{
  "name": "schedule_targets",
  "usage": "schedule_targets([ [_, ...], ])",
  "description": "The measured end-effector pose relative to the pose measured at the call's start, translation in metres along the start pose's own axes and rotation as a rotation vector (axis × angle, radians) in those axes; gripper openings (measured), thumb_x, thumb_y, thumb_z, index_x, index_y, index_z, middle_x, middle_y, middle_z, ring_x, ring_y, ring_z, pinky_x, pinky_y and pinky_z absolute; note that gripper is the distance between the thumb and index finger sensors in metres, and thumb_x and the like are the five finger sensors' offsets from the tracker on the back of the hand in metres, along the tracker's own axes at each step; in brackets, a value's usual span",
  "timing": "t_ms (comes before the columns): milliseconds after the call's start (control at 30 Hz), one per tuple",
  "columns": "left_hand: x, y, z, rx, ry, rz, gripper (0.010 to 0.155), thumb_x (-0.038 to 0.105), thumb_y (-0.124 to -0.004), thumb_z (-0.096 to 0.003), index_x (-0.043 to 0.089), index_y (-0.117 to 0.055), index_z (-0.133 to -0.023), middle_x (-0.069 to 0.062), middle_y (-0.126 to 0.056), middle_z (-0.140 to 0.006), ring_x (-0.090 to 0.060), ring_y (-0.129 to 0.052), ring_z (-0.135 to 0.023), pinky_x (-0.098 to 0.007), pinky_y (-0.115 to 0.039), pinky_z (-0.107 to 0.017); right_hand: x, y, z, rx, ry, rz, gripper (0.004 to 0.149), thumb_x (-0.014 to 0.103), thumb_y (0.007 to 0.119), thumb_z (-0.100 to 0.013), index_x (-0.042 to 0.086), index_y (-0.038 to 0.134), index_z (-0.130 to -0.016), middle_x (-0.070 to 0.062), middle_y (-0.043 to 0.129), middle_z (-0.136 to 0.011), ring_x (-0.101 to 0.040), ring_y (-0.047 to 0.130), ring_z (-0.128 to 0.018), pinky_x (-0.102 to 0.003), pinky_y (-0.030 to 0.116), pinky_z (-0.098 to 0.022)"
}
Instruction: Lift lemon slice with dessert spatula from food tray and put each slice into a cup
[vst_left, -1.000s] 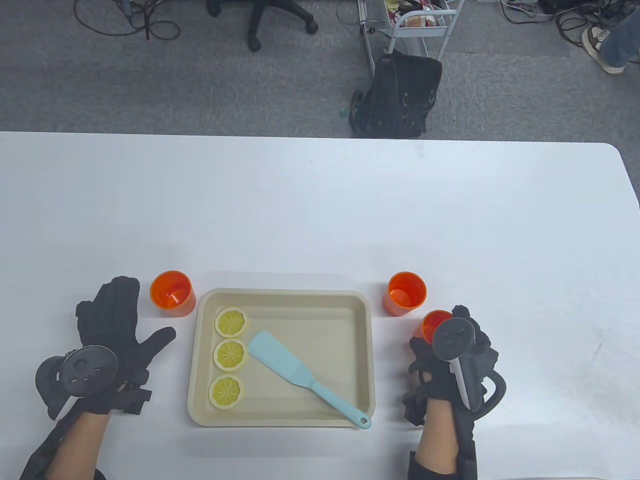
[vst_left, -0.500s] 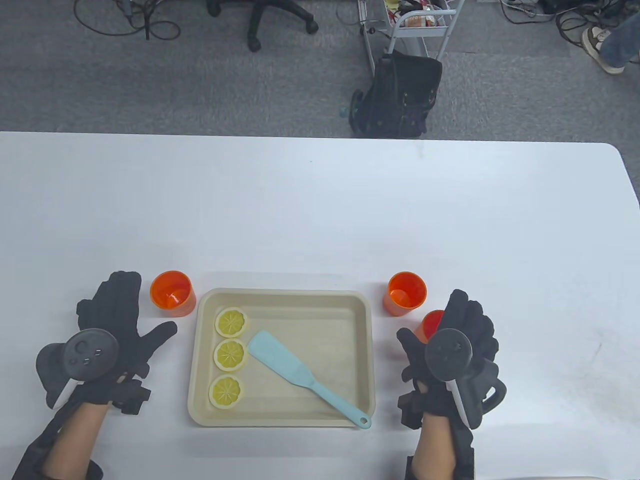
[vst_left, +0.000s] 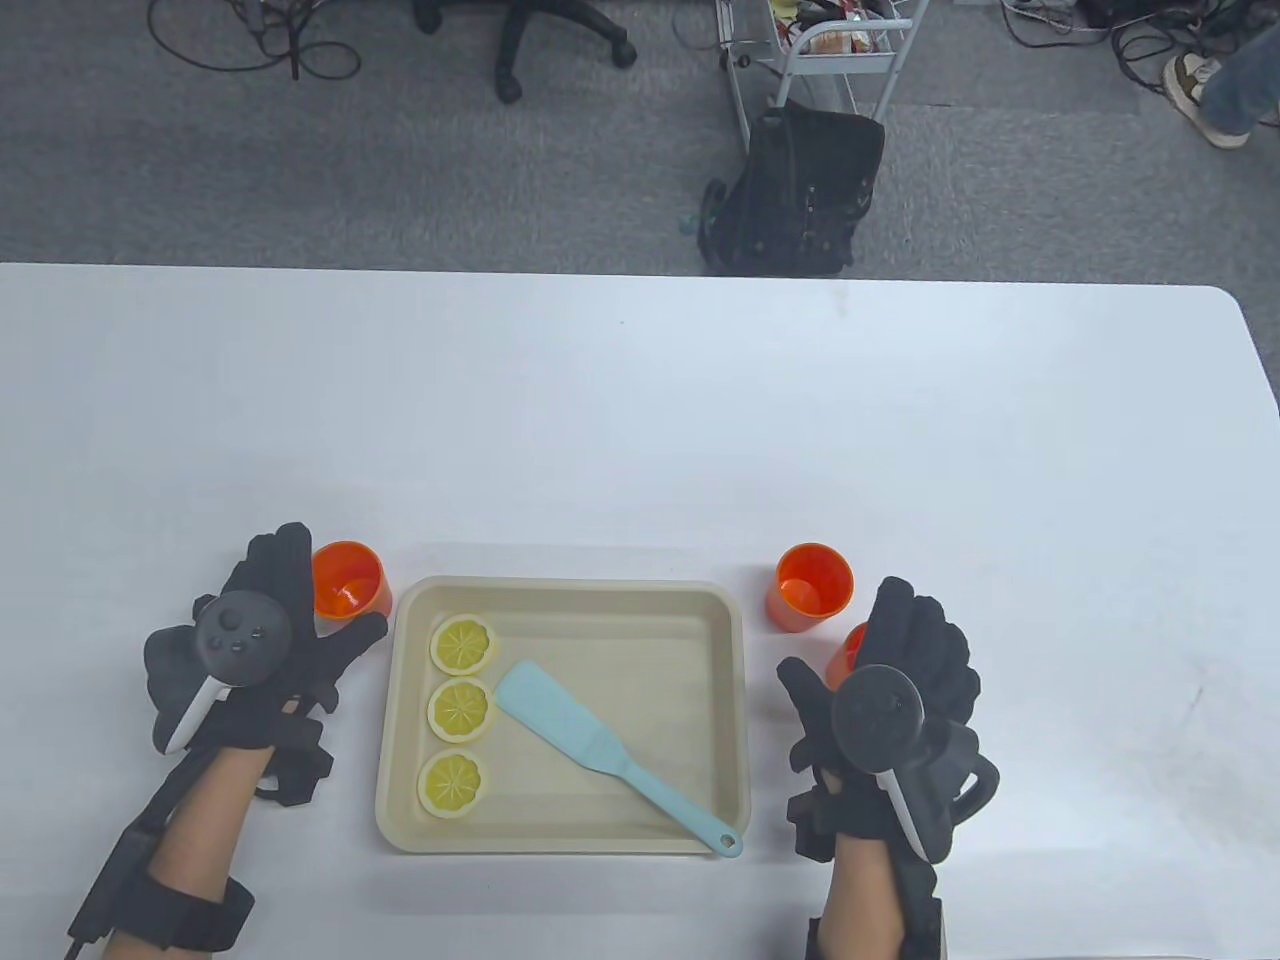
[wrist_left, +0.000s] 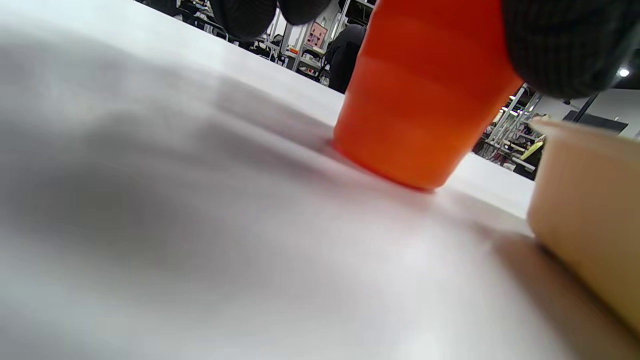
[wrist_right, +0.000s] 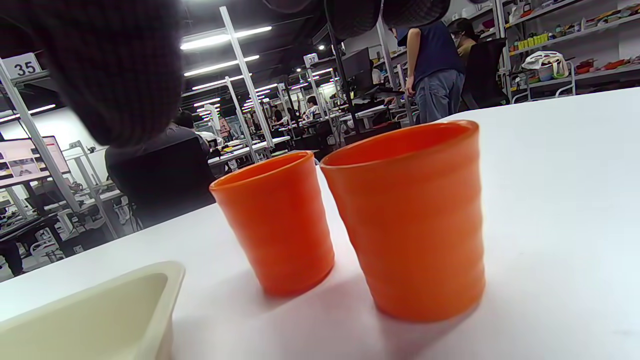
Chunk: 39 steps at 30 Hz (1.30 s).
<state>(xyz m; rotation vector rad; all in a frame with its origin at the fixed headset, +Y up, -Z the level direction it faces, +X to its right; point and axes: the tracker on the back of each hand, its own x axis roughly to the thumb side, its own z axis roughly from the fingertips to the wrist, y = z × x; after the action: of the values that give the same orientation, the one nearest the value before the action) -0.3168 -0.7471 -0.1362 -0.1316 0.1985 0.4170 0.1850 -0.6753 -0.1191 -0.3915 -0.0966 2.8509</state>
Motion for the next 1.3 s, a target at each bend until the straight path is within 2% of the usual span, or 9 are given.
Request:
schedule_targets([
  [100,-0.001,0.0,-0.002,0.012,-0.008,0.037,0.11,0.076,-0.081,-0.0455,0.031,-0.015,-0.121,-0.012,-0.033,-0.13,-0.052,-0.04,-0.118,-0.079,-0.026,-0.079,0.002,0.002,-0.001,0.01,-0.009,0.006,0.108,0.055,0.092,-0.042,0.016,0.024,-0.117,-0.023,0.031,-0.12,-0.055,0.035,-0.111,-0.073,0.033,-0.075],
  [200,-0.001,0.0,-0.002,0.077,-0.03,0.056,0.106,0.075,-0.086,-0.044,0.031,-0.028,-0.121,-0.007,-0.045,-0.127,-0.049,-0.047,-0.117,-0.079,-0.03,-0.079,0.004,0.004,-0.001,0.013,-0.015,0.007,0.108,0.055,0.092,-0.042,0.016,0.024,-0.117,-0.023,0.031,-0.12,-0.055,0.035,-0.111,-0.073,0.033,-0.075],
  [433,0.002,0.009,0.005,0.132,-0.071,0.132,0.107,0.076,-0.089,-0.0424,0.03,-0.033,-0.121,-0.002,-0.056,-0.123,-0.045,-0.054,-0.116,-0.078,-0.035,-0.08,0.008,0.007,0.0,0.023,-0.041,0.011,0.108,0.055,0.092,-0.042,0.015,0.024,-0.117,-0.023,0.031,-0.12,-0.055,0.035,-0.111,-0.073,0.033,-0.075],
  [567,0.008,0.02,0.013,0.165,-0.119,0.184,0.107,0.075,-0.09,-0.0426,0.029,-0.034,-0.121,-0.002,-0.06,-0.12,-0.043,-0.056,-0.116,-0.077,-0.036,-0.08,0.011,0.003,0.004,-0.009,-0.073,-0.038,0.107,0.055,0.091,-0.043,0.015,0.025,-0.117,-0.023,0.032,-0.119,-0.055,0.037,-0.11,-0.073,0.033,-0.076],
  [800,0.02,0.03,0.027,0.204,-0.204,0.205,0.108,0.076,-0.09,-0.041,0.027,-0.036,-0.121,-0.002,-0.064,-0.118,-0.042,-0.059,-0.115,-0.076,-0.038,-0.08,0.024,0.0,0.013,-0.113,-0.151,-0.129,0.102,0.055,0.091,-0.042,0.015,0.034,-0.116,-0.019,0.045,-0.118,-0.052,0.046,-0.11,-0.071,0.039,-0.076],
  [967,0.038,0.032,0.042,0.215,-0.324,0.2,0.107,0.075,-0.09,-0.0412,0.026,-0.037,-0.12,-0.003,-0.065,-0.117,-0.042,-0.059,-0.114,-0.076,-0.039,-0.08,0.046,-0.002,0.025,-0.167,-0.342,-0.199,0.099,0.056,0.091,-0.042,0.017,0.037,-0.115,-0.017,0.05,-0.117,-0.049,0.051,-0.11,-0.069,0.042,-0.077],
  [1167,0.064,0.031,0.065,0.226,-0.509,0.146,0.108,0.076,-0.092,-0.0373,0.026,-0.042,-0.119,-0.001,-0.071,-0.114,-0.038,-0.063,-0.113,-0.074,-0.043,-0.08,0.081,0.008,0.046,-0.1,-0.596,-0.161,0.098,0.055,0.091,-0.042,0.019,0.036,-0.115,-0.015,0.049,-0.118,-0.047,0.05,-0.111,-0.069,0.041,-0.078],
  [1300,0.078,0.023,0.076,0.175,-0.614,0.136,0.109,0.075,-0.093,-0.0359,0.024,-0.043,-0.118,-0.001,-0.073,-0.112,-0.038,-0.065,-0.113,-0.074,-0.045,-0.08,0.102,0.014,0.061,-0.046,-0.722,-0.107,0.099,0.055,0.091,-0.042,0.019,0.035,-0.115,-0.015,0.048,-0.118,-0.048,0.048,-0.112,-0.07,0.04,-0.078],
])
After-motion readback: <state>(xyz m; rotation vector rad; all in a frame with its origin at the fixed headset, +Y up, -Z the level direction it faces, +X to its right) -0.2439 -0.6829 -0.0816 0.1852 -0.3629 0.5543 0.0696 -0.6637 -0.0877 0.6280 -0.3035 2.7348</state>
